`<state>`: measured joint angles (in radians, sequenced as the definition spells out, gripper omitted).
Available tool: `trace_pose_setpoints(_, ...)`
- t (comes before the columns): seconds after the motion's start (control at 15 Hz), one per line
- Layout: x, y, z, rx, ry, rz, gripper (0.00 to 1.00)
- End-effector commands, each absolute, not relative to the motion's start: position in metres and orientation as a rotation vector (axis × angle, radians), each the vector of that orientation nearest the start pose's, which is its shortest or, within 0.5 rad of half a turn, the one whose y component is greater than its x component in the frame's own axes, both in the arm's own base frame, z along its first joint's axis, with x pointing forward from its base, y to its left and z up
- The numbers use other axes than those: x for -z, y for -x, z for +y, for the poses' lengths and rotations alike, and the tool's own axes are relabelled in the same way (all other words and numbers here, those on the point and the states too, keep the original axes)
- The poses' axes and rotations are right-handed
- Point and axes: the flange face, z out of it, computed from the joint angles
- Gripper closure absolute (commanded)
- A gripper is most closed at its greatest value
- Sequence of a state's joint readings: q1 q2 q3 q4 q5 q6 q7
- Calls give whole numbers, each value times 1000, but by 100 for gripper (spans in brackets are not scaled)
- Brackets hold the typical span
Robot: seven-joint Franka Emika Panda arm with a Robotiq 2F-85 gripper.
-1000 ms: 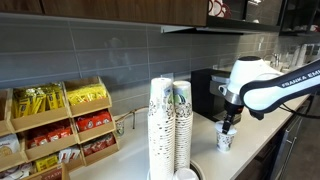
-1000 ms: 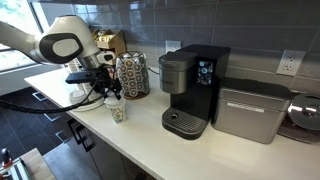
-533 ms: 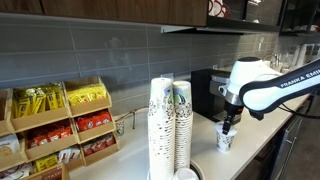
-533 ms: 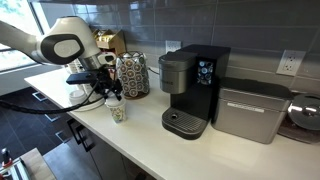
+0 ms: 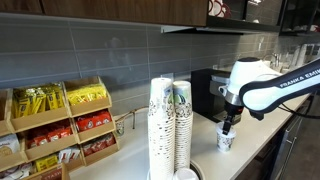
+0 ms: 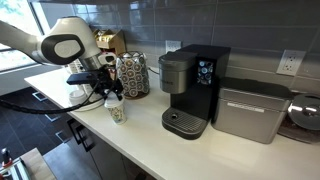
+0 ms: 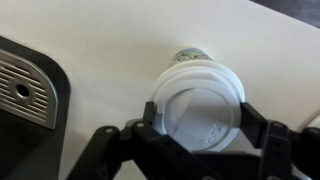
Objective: Remove one coffee cup from the stack on the right and place it upright on the counter then put the white lid on top of it.
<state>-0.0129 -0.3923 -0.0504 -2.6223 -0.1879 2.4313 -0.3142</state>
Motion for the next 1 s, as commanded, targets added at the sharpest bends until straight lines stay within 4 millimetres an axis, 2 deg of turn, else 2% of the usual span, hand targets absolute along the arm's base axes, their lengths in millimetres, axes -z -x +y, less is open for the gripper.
trace_pose_setpoints(0.0, -397, -418, -31, 273, 3225, -653, 18)
trace_pose_setpoints(0.2, -397, -418, -32, 270, 3225, -652, 15)
trace_pose_setpoints(0.33, -397, -417, -33, 268, 3225, -651, 3)
trace_pose_setpoints(0.47, -397, -417, -33, 268, 3225, -650, 0)
trace_pose_setpoints(0.93, -397, -417, -33, 266, 3222, -654, 0)
